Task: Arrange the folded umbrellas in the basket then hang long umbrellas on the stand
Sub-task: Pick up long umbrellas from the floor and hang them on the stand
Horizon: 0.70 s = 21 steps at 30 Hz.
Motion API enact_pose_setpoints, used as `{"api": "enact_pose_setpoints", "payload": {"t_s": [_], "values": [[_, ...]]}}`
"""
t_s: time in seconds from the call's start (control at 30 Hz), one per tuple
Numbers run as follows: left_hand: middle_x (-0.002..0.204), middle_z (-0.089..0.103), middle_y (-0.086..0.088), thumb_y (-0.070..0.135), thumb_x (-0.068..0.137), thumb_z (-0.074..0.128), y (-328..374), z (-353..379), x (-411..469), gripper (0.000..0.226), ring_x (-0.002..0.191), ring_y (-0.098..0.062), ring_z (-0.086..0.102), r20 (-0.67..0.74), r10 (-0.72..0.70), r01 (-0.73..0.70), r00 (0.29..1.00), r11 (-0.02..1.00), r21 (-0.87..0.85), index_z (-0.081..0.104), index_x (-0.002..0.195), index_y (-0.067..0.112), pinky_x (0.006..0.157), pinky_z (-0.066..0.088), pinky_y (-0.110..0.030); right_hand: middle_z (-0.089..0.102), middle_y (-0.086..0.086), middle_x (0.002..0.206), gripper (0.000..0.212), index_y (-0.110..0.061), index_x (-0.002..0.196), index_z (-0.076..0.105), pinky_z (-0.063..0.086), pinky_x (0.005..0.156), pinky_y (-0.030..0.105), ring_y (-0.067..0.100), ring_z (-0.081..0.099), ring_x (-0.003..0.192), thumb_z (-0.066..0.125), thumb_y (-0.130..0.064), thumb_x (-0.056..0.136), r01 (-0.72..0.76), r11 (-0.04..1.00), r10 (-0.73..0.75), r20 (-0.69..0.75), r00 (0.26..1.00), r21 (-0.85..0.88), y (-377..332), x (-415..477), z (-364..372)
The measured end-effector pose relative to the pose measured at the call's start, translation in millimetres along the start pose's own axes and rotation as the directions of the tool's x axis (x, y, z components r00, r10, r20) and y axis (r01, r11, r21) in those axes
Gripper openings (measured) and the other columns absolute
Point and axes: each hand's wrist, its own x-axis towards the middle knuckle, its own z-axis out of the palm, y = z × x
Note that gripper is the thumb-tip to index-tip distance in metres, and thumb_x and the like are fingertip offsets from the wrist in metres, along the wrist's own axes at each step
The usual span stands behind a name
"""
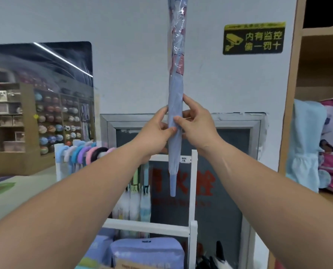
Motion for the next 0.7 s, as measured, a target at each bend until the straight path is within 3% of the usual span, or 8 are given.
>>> {"api": "enact_pose_setpoints", "payload": {"t_s": [0.23,0.4,0.7], "values": [[0.097,0.075,-0.005,0.016,0.100,0.058,4,-26,42,0.058,0.092,-0.018,0.075,0.008,0.080,-0.080,0.997,0.997,0.014,0.037,0.144,0.047,0.068,0.063,-0.049,0.069,0.007,0.098,0.063,-0.039,0.149,0.044,0.063,0.079,0.041,0.017,0.072,0.090,0.061,-0.007,0.097,0.027,0.999,-0.030,-0.103,0.994,-0.023,-7,37,15],[0.098,0.073,-0.010,0.018,0.100,0.058,12,-54,71,0.058,0.092,-0.017,0.074,-0.023,0.185,-0.183,0.982,0.980,0.081,0.035,0.145,0.047,0.074,0.063,-0.046,0.071,0.011,0.098,0.064,-0.037,0.149,0.044,0.063,0.078,0.037,0.016,0.073,0.087,0.061,-0.006,0.097,0.053,0.998,-0.057,-0.156,0.986,-0.024,-25,70,33],[0.094,0.069,-0.007,0.025,0.098,0.059,-9,-74,90,0.055,0.091,-0.021,0.072,-0.159,0.315,-0.305,0.936,0.949,0.080,0.038,0.140,0.054,0.083,0.061,-0.048,0.070,0.006,0.098,0.064,-0.039,0.149,0.043,0.063,0.081,0.043,0.020,0.073,0.091,0.060,-0.006,0.097,0.083,0.994,-0.093,-0.178,0.980,-0.065,-22,94,64]]}}
